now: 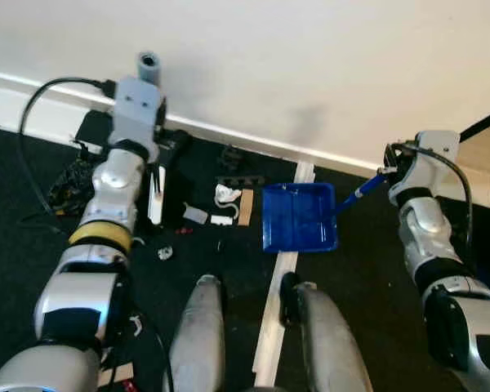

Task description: Sweep floor

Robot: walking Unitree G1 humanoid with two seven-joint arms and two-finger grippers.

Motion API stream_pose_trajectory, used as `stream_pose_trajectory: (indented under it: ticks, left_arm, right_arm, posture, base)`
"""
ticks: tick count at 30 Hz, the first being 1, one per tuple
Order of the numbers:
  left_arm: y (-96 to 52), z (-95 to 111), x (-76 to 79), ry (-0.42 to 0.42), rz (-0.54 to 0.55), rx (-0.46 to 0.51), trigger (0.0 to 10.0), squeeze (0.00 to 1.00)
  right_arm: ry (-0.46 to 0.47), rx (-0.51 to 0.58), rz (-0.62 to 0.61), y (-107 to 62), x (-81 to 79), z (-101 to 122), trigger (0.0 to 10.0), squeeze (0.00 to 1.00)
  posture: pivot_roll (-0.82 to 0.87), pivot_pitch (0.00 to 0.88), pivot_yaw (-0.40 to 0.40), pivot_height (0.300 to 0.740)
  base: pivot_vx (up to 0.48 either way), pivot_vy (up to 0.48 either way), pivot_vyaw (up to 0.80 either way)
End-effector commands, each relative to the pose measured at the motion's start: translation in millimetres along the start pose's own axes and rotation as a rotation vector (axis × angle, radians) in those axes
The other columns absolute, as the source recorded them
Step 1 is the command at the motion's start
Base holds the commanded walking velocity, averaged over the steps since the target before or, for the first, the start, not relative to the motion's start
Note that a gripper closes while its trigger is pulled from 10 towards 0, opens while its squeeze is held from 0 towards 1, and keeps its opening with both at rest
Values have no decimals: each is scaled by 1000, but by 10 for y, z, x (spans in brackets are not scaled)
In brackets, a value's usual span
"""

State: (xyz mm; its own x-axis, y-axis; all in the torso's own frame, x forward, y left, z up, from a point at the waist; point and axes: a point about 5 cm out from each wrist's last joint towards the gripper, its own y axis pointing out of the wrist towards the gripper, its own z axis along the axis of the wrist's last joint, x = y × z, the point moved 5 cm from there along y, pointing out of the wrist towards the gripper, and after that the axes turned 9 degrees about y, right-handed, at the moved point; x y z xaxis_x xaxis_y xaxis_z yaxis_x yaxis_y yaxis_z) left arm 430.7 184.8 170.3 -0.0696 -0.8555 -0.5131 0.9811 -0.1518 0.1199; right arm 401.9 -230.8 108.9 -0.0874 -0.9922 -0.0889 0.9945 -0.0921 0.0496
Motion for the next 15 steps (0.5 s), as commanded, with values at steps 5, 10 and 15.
stream_pose_trajectory:
  ticks: [5,10,15]
  left_arm:
    - [111,181,558,-82,-85,15,10000,0]
    - [258,778,1284,-244,-197,70,10000,0]
    - [284,1283,1617,-403,-262,141,10000,0]
  right_arm:
    - [-33,-136,-61,-188,214,-352,10000,0]
    - [-39,-138,-74,-221,279,-365,10000,0]
    - [-26,-147,-103,-267,352,-407,10000,0]
  posture:
    - [82,386,-39,740]
    - [61,389,-34,740]
    - [53,390,-30,740]
  base:
    - [0,0,0]
    - [0,0,0]
    - [0,0,0]
